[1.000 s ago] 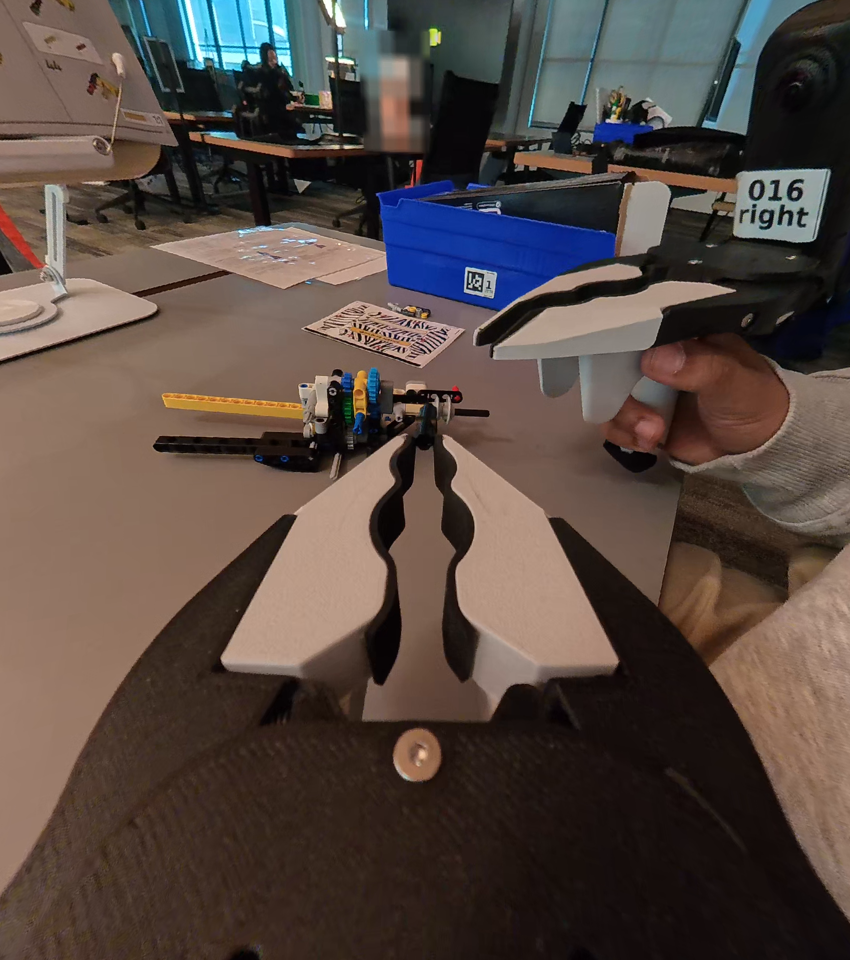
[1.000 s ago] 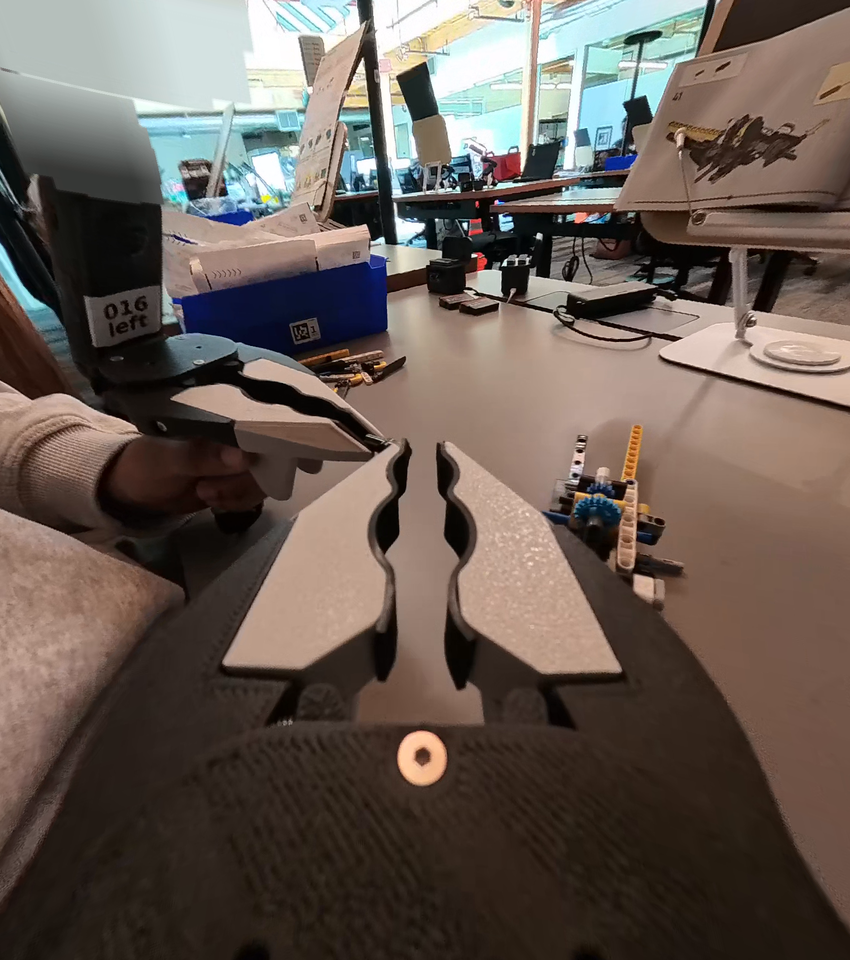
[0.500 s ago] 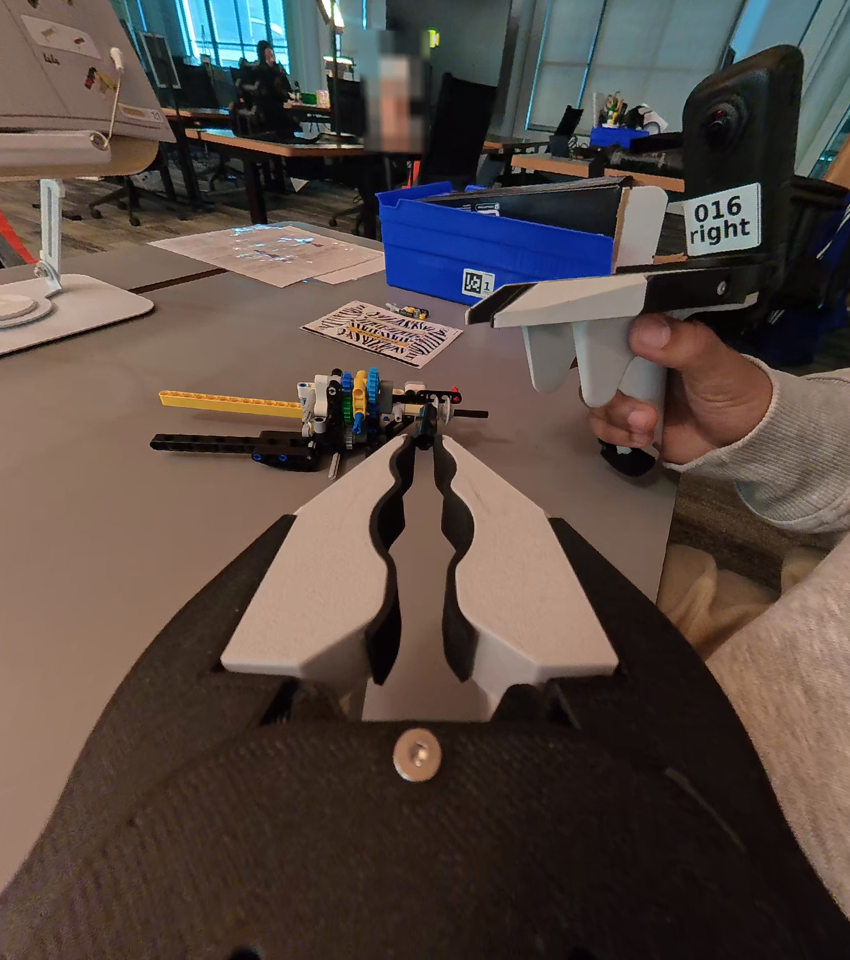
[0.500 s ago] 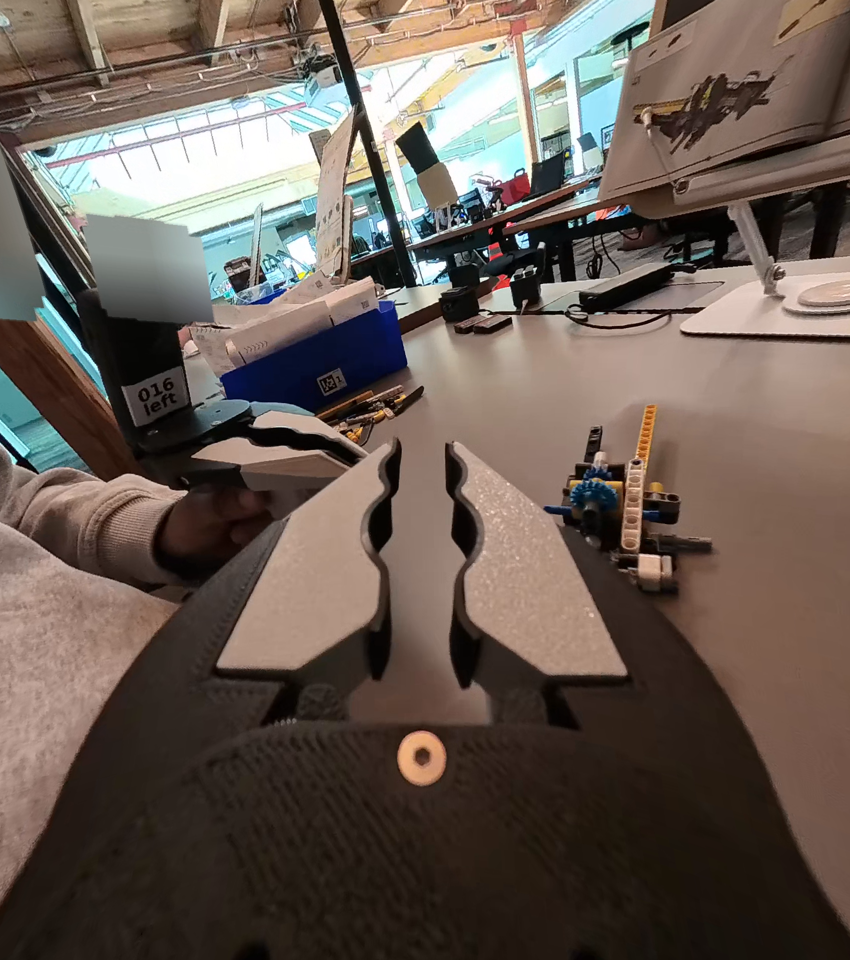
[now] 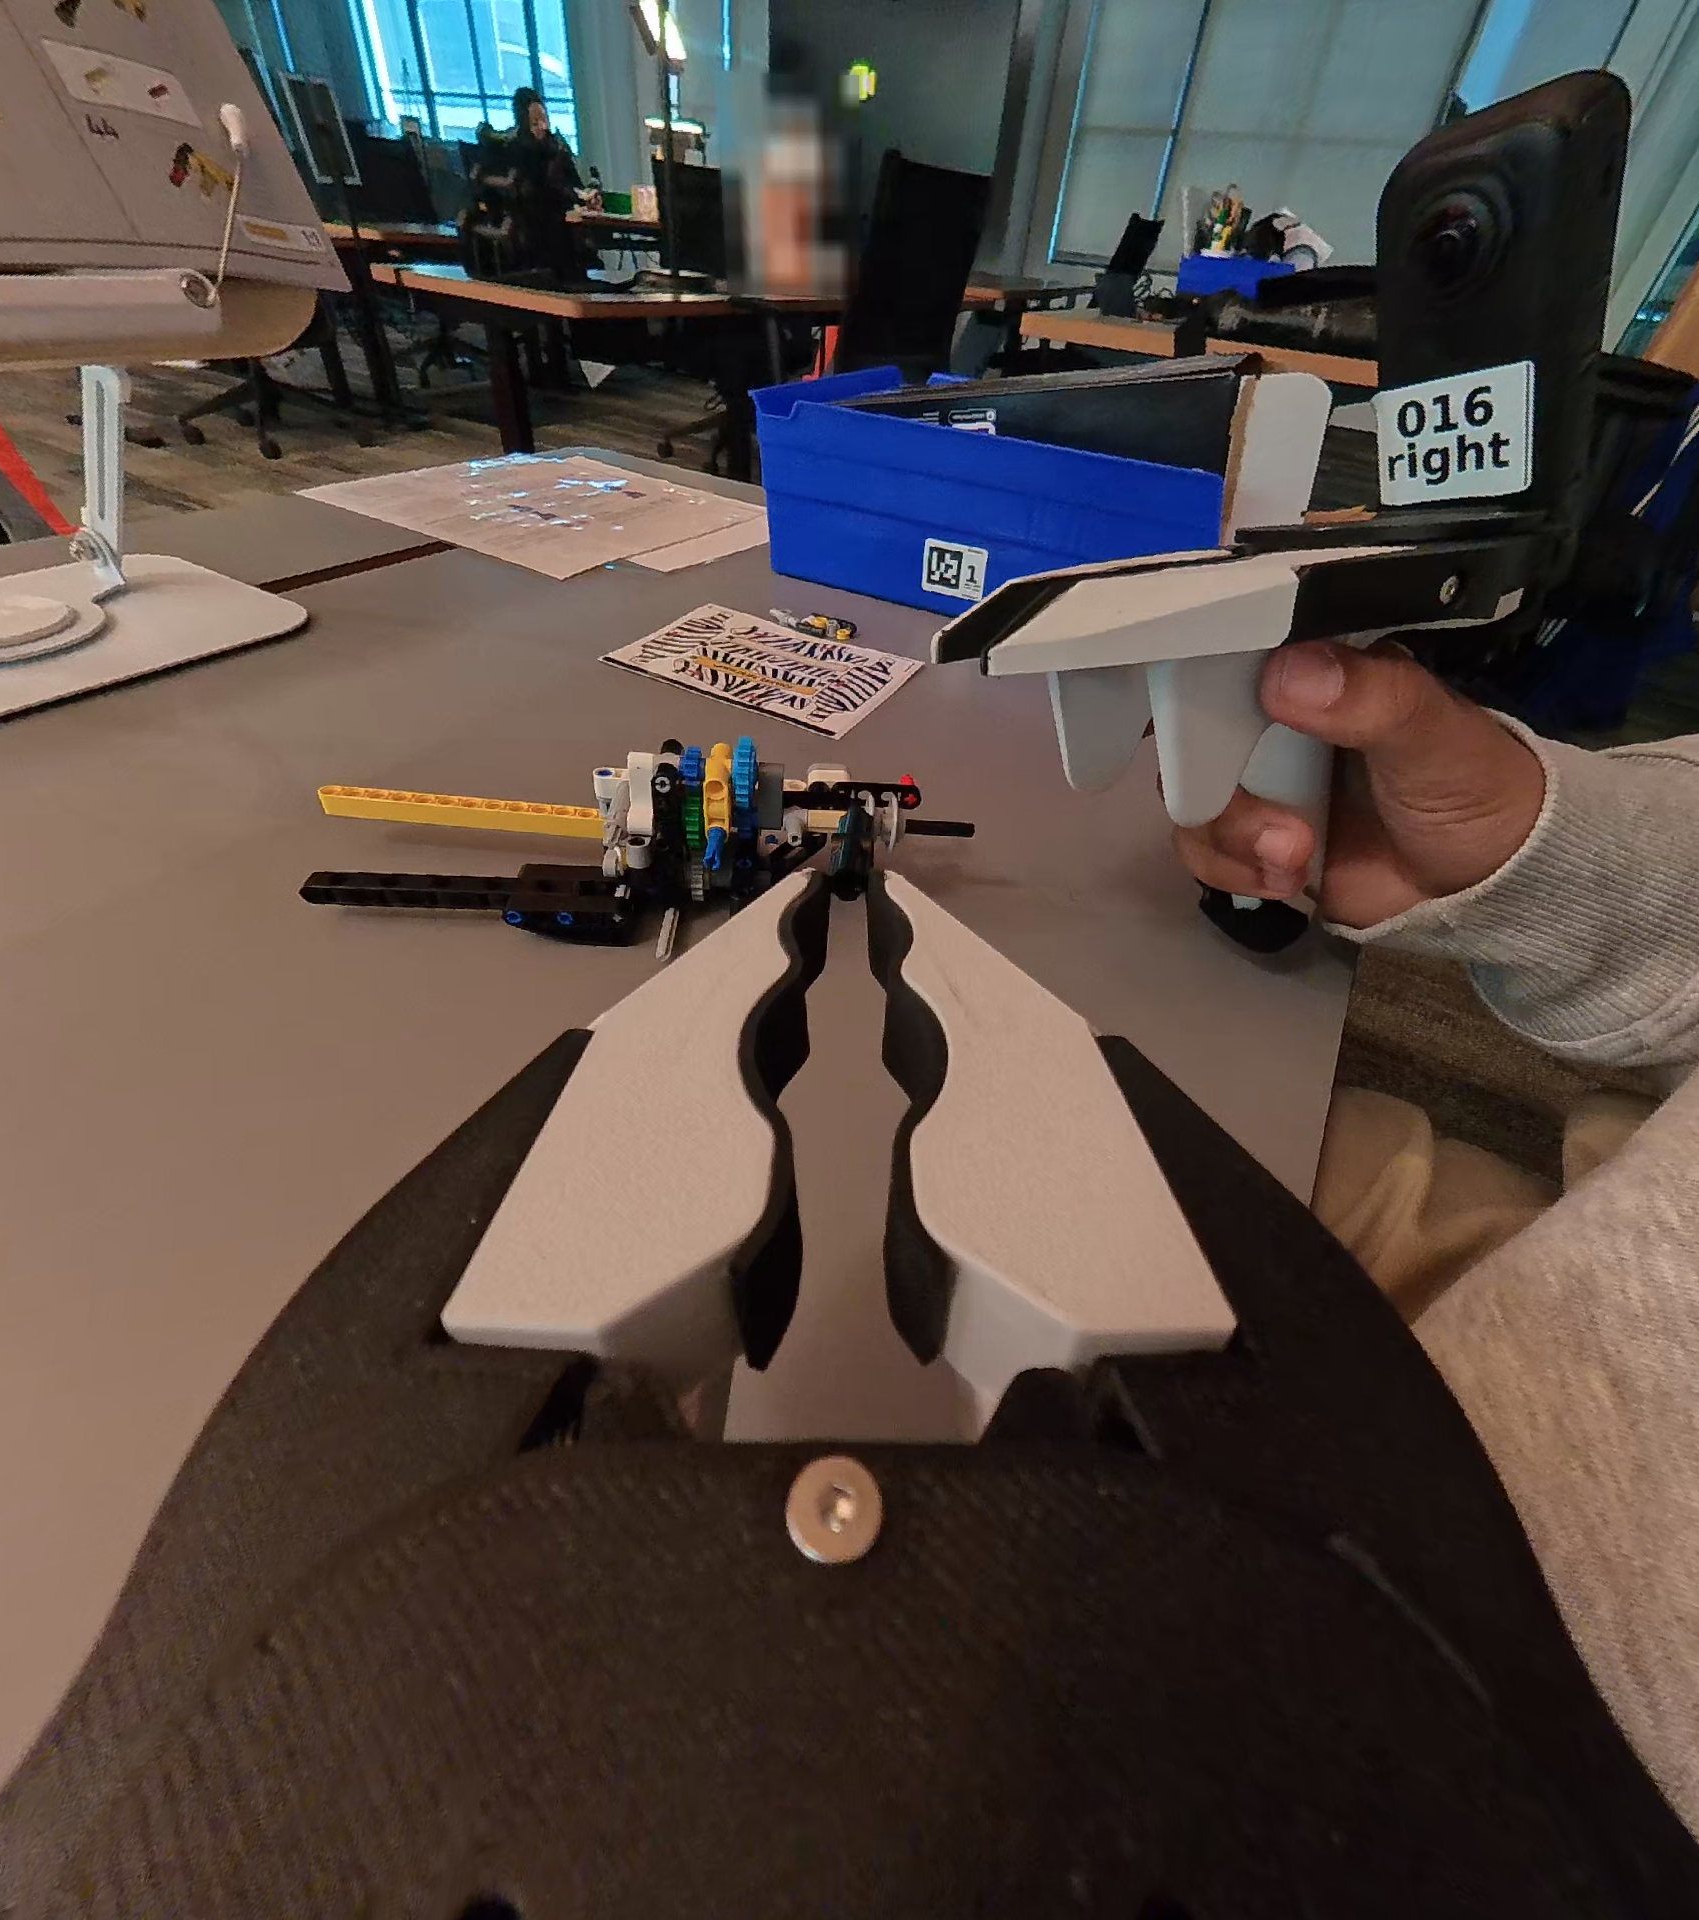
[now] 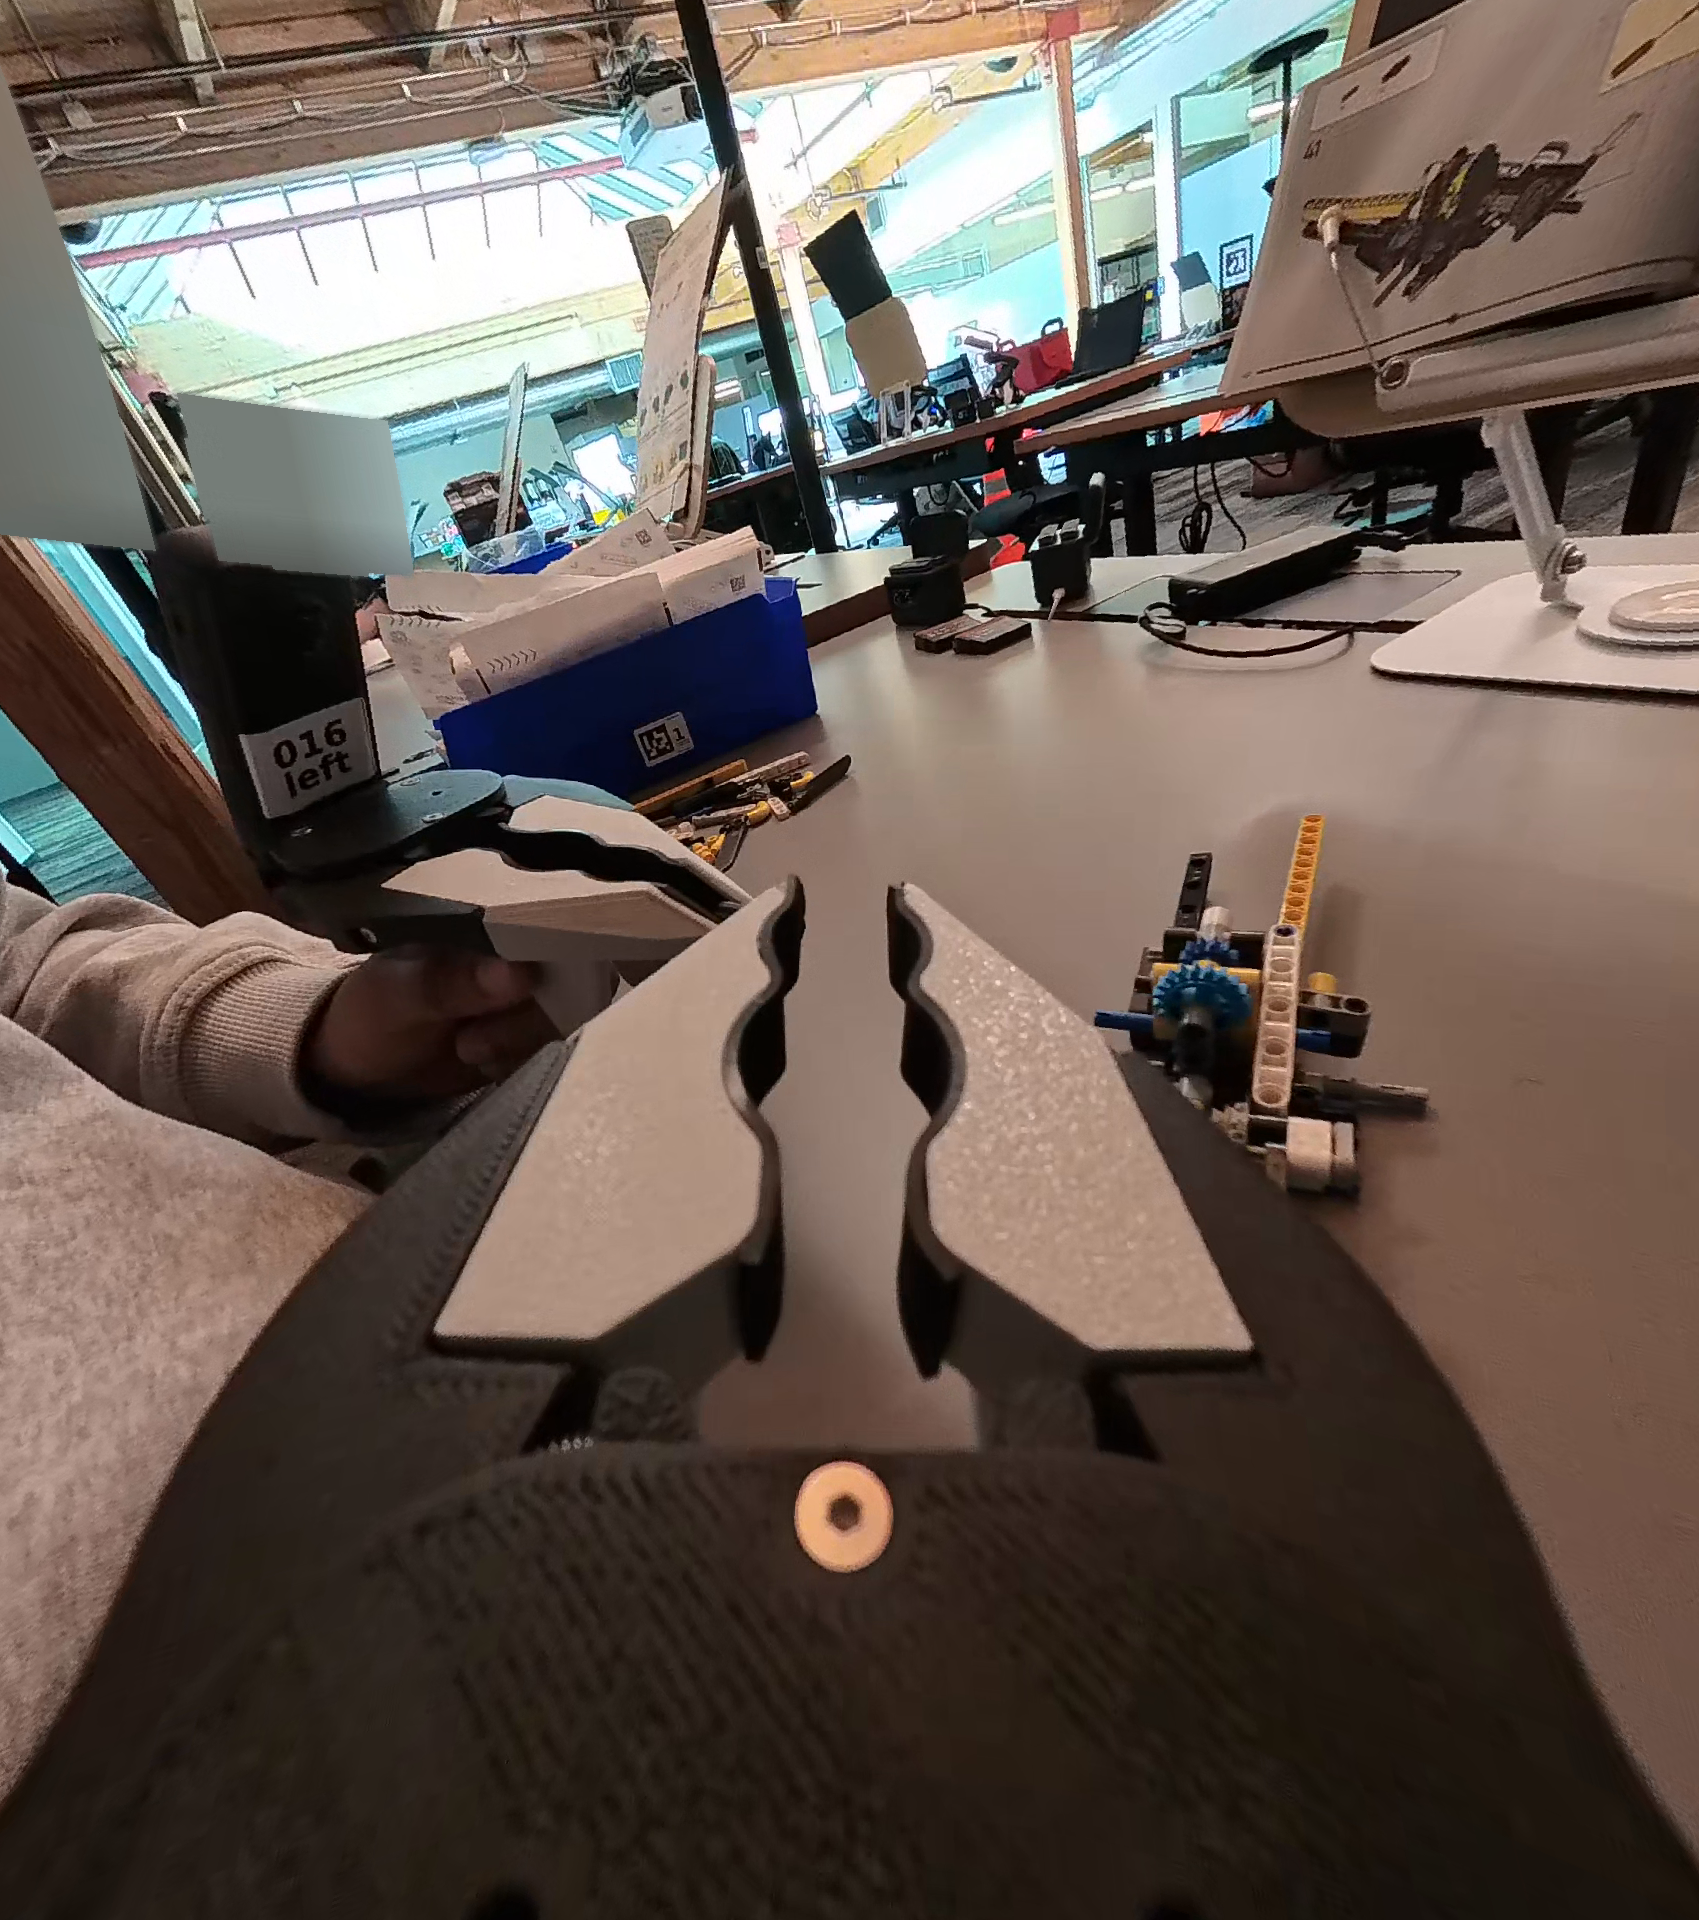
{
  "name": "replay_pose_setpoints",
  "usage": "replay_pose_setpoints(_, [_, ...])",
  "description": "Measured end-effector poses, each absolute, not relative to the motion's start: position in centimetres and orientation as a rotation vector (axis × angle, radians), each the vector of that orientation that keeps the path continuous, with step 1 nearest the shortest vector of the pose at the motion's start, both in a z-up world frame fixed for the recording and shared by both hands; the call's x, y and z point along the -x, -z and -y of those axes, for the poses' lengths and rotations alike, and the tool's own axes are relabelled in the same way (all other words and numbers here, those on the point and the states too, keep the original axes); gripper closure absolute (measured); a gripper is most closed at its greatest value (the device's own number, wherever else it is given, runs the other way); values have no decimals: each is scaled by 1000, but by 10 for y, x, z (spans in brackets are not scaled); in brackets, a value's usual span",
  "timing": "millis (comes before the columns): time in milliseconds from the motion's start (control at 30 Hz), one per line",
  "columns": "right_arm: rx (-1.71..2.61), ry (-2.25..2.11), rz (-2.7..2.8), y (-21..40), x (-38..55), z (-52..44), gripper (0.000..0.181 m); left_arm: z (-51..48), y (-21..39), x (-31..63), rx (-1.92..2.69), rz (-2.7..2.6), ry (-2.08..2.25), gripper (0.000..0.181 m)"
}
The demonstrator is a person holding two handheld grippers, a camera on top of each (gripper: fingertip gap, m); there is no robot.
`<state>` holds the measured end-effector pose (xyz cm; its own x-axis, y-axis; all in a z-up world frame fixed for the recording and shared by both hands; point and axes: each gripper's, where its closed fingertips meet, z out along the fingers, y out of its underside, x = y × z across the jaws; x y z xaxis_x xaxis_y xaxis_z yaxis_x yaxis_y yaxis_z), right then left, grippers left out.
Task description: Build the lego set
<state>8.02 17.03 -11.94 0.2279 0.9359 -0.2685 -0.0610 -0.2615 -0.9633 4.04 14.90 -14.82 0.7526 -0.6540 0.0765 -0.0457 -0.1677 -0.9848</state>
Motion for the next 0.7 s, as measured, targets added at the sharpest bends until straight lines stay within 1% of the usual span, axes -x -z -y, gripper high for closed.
replay_pose_setpoints(700, [1486, -1233, 874, 120, -79, -170, 166, -148, 148, -40, 1671, -564, 592, 176])
